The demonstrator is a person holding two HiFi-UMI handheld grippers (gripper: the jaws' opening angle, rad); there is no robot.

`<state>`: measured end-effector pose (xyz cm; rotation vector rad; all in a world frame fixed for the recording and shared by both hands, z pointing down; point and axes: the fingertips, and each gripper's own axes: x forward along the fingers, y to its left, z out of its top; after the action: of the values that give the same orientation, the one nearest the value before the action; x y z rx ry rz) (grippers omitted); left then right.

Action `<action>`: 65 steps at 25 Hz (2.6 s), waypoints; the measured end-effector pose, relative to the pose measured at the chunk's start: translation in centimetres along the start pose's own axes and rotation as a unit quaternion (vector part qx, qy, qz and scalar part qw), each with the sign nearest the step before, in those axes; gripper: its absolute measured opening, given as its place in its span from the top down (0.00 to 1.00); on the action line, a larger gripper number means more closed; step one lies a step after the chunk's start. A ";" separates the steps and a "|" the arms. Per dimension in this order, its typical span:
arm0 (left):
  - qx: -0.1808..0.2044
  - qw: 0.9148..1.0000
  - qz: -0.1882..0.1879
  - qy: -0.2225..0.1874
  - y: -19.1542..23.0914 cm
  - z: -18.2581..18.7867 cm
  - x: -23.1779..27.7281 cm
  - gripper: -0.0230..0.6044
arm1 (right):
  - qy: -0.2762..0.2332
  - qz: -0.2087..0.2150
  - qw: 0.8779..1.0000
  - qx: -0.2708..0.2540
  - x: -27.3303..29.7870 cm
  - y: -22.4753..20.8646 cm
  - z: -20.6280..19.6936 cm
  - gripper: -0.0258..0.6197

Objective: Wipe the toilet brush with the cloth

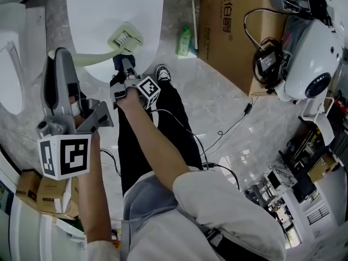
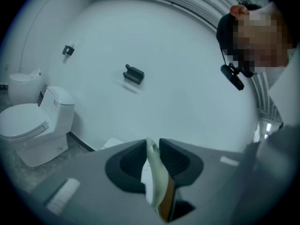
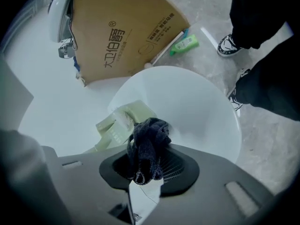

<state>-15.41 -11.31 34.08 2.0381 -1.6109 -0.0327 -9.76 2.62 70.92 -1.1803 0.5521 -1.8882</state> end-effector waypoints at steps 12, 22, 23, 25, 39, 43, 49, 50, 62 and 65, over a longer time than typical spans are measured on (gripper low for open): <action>0.005 1.000 -0.006 0.004 -0.4 0.0 0.1 0.96 | 0.051 0.041 0.997 0.027 1.6 2.6 -4.9 0.81; 0.005 1.000 -0.002 0.003 -0.5 -0.1 0.3 0.96 | 0.161 0.070 0.980 -0.097 1.1 5.2 -6.9 0.81; 0.006 1.000 -0.001 0.003 -0.5 -0.2 0.4 0.96 | 0.172 0.071 0.976 -0.113 0.9 5.5 -7.1 0.81; 0.006 1.000 0.001 0.003 -0.6 -0.1 0.3 0.96 | 0.197 0.082 0.966 -0.147 0.6 6.4 -7.9 0.81; 0.013 1.000 0.003 0.003 -1.2 0.0 0.5 0.96 | 0.256 0.076 0.926 -0.267 -1.2 8.1 -7.7 0.81; 0.015 1.000 0.006 0.002 -1.0 0.0 0.4 0.96 | 0.265 0.078 0.917 -0.287 -2.1 7.7 -6.6 0.80; 0.016 1.000 0.010 0.000 -1.2 0.0 0.4 0.96 | 0.282 0.081 0.904 -0.310 -3.4 7.4 -5.2 0.80; 0.016 1.000 0.011 0.000 -1.2 0.0 0.3 0.96 | 0.283 0.078 0.904 -0.311 -3.5 7.3 -5.0 0.80; 0.019 1.000 0.009 -0.005 -1.5 0.1 0.2 0.96 | 0.239 0.070 0.912 -0.325 -3.2 8.6 -0.5 0.81; 0.020 1.000 0.010 -0.004 -1.5 0.0 0.1 0.96 | 0.259 0.060 0.895 -0.360 -2.8 8.3 -1.4 0.81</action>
<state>-14.05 -11.19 33.48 2.0528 -1.6487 -0.0010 -6.93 0.13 62.92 -1.0140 1.6900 -1.9387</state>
